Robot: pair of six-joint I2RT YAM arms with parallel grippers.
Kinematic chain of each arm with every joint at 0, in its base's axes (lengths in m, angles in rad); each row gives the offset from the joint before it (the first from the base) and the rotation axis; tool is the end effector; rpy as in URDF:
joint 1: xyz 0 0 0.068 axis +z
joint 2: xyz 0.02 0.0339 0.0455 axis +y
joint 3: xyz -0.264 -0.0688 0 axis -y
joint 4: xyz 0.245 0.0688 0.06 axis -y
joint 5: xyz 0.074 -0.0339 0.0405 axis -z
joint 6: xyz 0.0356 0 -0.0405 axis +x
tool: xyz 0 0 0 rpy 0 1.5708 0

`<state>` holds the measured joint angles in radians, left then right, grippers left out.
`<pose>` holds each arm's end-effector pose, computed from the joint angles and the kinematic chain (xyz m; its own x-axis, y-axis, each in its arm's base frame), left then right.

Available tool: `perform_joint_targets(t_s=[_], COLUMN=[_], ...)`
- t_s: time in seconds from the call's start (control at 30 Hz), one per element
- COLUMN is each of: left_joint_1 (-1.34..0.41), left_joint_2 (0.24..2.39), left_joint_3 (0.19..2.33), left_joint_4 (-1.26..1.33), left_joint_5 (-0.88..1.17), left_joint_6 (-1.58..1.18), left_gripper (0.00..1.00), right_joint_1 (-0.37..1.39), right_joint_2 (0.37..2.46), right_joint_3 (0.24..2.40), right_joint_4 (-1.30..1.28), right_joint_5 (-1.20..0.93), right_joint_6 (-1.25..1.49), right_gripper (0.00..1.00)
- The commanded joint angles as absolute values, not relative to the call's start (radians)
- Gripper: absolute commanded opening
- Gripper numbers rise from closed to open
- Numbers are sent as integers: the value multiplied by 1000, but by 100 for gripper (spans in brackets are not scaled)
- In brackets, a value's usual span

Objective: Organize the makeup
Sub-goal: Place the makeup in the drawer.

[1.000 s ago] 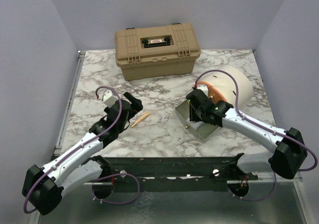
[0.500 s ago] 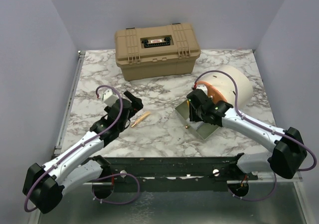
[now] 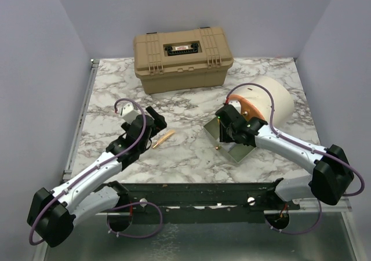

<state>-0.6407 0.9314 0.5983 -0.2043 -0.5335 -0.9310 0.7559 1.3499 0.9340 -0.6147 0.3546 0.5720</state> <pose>0.1740 -0.1071 0.2484 -0.3769 -0.5805 -0.7217 -0.2310 0.8135 -0.5337 0.2018 0.1733 0.2349 -0.8026 -0.0589 -0.5936 -0.0938 0.9952 0.0280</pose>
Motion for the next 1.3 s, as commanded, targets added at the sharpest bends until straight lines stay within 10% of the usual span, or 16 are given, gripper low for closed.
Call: perform_joint_targets(t_s=[0.0, 0.67, 0.97, 1.27], left_joint_1=[-636, -635, -629, -617], left_joint_2=[905, 899, 949, 1039], left_joint_3=[610, 636, 624, 642], left_joint_4=[-201, -220, -220, -221], left_joint_5=[-573, -564, -495, -442], left_joint_6=[-904, -788, -786, -767], left_gripper=[99, 99, 99, 99], right_joint_1=[754, 754, 754, 753], right_joint_2=[1339, 1364, 1312, 1254], right_joint_3=[929, 939, 950, 961], right_joint_4=[-575, -592, -589, -539], right_joint_5=[379, 467, 495, 320], right_joint_6=[603, 745, 761, 627], right_gripper=[24, 30, 57, 56])
